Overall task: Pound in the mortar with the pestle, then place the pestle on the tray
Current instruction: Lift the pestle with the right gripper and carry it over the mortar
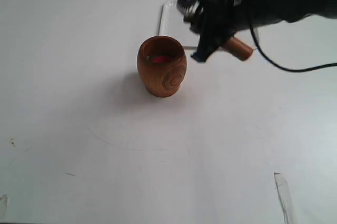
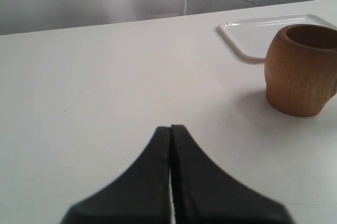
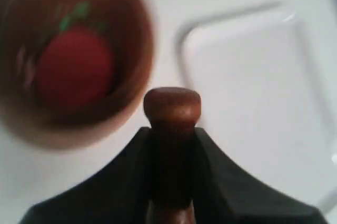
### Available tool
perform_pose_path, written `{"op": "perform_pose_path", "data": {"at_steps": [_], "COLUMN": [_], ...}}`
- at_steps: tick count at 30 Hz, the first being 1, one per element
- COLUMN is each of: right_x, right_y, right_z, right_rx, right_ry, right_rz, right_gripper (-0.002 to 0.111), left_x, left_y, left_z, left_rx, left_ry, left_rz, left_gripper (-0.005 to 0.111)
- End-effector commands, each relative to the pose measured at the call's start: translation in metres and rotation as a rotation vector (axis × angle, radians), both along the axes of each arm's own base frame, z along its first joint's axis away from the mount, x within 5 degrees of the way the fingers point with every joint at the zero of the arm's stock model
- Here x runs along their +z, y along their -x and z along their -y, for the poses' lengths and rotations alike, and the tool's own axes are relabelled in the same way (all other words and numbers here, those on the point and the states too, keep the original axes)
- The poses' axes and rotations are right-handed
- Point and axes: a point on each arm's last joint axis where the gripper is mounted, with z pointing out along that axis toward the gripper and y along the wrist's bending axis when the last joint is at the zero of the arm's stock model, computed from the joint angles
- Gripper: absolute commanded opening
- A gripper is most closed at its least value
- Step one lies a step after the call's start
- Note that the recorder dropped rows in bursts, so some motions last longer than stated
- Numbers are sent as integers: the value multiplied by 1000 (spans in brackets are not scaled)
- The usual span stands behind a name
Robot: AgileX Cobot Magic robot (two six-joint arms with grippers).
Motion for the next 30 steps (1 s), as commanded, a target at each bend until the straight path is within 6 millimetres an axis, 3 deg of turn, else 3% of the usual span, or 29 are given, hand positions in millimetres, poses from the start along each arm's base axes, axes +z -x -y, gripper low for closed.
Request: {"op": "perform_pose_path", "data": {"at_steps": [1, 6, 11, 16, 23, 30], "right_x": [80, 98, 87, 66, 37, 29], "right_y": [6, 22, 35, 42, 36, 33], "right_z": [5, -17, -45, -51, -58, -59], "right_rx": [-159, -178, -114, -1, -7, -18], "right_ry": [-418, -639, -852, -1144, -1102, -1042], "right_rz": [245, 296, 325, 326, 313, 311], "right_gripper": [0, 0, 0, 0, 0, 0], "left_x": [0, 0, 0, 0, 0, 0], "left_y": [0, 0, 0, 0, 0, 0], "left_z": [1, 1, 1, 1, 1, 1], "left_rx": [-6, -6, -6, -6, -6, -6], "left_ry": [15, 15, 15, 15, 15, 15], "left_rz": [4, 4, 4, 4, 4, 4], "left_gripper": [0, 0, 0, 0, 0, 0]}}
